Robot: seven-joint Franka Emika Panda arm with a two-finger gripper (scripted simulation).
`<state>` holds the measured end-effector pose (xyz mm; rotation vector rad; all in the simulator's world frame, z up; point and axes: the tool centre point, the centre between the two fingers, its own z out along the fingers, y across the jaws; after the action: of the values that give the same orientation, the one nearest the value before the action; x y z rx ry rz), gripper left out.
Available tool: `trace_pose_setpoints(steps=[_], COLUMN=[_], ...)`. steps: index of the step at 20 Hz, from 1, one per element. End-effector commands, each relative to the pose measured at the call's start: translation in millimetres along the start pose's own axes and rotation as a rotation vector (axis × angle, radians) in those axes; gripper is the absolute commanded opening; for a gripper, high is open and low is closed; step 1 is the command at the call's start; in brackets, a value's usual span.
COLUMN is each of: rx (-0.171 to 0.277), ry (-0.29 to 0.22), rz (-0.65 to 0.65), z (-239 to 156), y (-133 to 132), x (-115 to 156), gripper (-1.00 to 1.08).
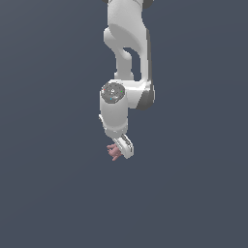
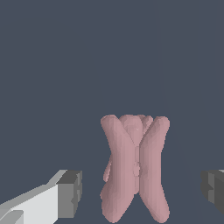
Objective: Pick up the object and move it to a goal position.
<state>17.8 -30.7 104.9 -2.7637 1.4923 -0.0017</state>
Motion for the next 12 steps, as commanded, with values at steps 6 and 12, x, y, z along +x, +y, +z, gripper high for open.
trace_pose_setpoints(steps=[6,12], rx=[-0.001,-0.001], ry=[-0.001,-0.001], rz=[0.004,0.004], z=[35,42], y=[1,0], x=[-1,0], gripper=[1.00,-1.00])
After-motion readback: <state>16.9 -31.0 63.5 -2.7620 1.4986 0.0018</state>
